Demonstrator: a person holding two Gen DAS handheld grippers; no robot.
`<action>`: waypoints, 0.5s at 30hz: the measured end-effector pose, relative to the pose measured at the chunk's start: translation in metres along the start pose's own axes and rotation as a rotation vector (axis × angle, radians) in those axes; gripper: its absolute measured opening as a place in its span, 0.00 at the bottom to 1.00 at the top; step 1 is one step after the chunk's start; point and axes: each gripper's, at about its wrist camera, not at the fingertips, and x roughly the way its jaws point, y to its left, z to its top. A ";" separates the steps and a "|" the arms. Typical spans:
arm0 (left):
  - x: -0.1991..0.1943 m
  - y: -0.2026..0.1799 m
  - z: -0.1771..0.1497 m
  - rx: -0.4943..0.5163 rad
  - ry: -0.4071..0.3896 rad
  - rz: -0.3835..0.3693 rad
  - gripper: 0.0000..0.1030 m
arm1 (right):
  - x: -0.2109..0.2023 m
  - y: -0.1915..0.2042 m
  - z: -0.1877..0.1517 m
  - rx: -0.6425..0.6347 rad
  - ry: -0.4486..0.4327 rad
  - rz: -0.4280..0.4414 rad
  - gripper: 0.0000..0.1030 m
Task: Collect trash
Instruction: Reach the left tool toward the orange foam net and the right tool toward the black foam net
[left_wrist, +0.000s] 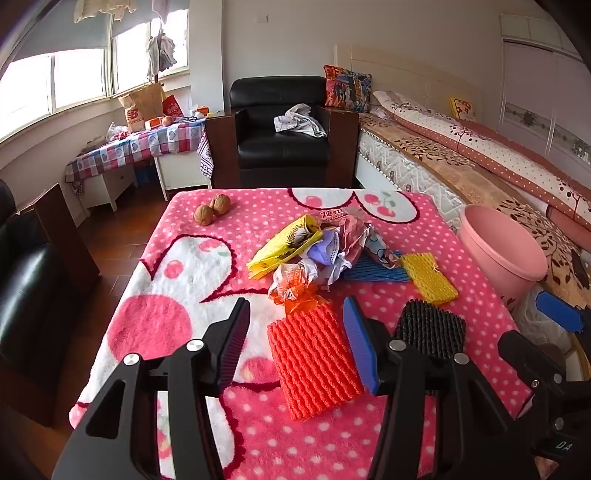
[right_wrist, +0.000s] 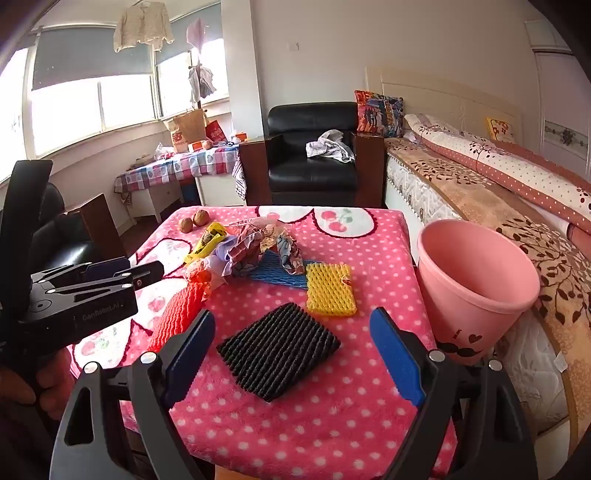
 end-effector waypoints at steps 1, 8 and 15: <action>0.000 0.000 0.000 0.000 -0.001 -0.001 0.51 | 0.000 0.000 0.000 0.003 -0.002 -0.006 0.82; 0.000 0.001 0.000 -0.003 0.002 -0.008 0.51 | -0.004 0.001 0.004 0.025 -0.008 -0.004 0.82; -0.003 0.001 0.000 -0.004 0.004 -0.006 0.51 | -0.001 -0.006 -0.002 0.031 -0.002 -0.038 0.82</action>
